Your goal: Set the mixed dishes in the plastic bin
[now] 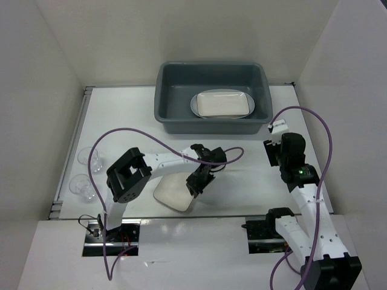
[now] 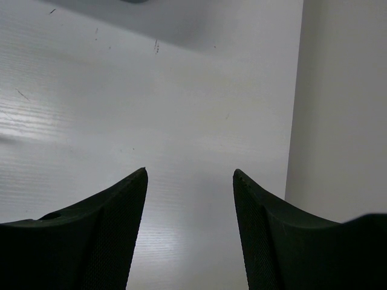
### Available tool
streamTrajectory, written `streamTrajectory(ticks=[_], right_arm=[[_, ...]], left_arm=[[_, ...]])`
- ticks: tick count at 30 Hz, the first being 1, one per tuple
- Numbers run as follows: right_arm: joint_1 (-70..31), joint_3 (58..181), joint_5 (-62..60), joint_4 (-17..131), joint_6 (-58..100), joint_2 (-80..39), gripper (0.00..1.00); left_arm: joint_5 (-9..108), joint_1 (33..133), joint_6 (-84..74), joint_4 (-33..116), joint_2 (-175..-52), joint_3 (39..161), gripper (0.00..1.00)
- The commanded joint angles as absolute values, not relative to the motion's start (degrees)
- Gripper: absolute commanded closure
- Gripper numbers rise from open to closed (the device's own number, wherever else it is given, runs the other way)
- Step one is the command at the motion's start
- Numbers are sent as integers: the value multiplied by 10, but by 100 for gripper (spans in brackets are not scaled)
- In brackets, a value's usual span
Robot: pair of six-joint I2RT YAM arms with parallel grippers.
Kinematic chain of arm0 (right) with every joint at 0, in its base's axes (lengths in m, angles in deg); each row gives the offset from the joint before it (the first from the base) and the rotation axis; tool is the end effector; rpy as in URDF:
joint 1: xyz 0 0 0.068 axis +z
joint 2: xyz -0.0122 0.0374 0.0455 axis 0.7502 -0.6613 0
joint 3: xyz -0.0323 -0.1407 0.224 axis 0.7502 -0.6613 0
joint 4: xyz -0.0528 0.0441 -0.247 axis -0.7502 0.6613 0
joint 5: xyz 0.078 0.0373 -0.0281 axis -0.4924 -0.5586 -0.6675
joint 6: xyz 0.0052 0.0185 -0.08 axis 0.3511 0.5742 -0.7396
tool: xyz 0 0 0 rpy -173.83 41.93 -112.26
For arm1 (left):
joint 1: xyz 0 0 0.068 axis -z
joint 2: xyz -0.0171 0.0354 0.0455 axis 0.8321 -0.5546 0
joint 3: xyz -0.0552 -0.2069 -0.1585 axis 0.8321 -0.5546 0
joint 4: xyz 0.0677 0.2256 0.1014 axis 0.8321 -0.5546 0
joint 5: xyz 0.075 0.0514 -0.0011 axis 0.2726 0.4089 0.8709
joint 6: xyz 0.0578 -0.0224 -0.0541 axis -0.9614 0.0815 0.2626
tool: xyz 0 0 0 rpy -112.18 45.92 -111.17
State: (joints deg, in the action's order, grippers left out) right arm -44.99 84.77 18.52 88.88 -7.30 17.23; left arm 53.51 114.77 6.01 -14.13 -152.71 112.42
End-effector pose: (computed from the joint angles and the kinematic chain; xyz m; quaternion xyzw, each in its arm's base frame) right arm 0.1930 -0.0025 0.2567 -0.1454 0.8716 -0.1618 0.4394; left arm 0.1945 -0.3270 0.1344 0.3107 0.9483 -0.0625 0.0171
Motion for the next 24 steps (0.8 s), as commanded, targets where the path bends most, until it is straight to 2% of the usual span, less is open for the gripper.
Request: streamTrajectory(ticks=[1, 4, 5, 6, 8, 12, 16, 21, 24], right_arm=[[-445, 843, 195, 855, -72, 180, 36], [-445, 843, 195, 855, -72, 180, 36], [-445, 843, 195, 855, -72, 180, 36], [-445, 843, 195, 855, -72, 180, 36], [-445, 843, 195, 855, -72, 180, 36], [-445, 843, 195, 855, -72, 180, 36], [-445, 843, 195, 855, -72, 180, 34], [-445, 843, 190, 855, -72, 180, 34], [-445, 843, 185, 855, -72, 180, 34]], left_arm=[[718, 1143, -24, -104, -1553, 1150, 100], [776, 1143, 9, -120, -1532, 1157, 100], [776, 1143, 33, -121, -1525, 1164, 92], [776, 1143, 43, -128, -1517, 1170, 74], [755, 1143, 81, -134, -1490, 1170, 24], [717, 1143, 181, -134, -1437, 1149, 0], [716, 1135, 321, -128, -1338, 1087, 0], [704, 1044, 508, -166, -1226, 951, 0], [681, 1009, 553, -113, -1139, 886, 0]])
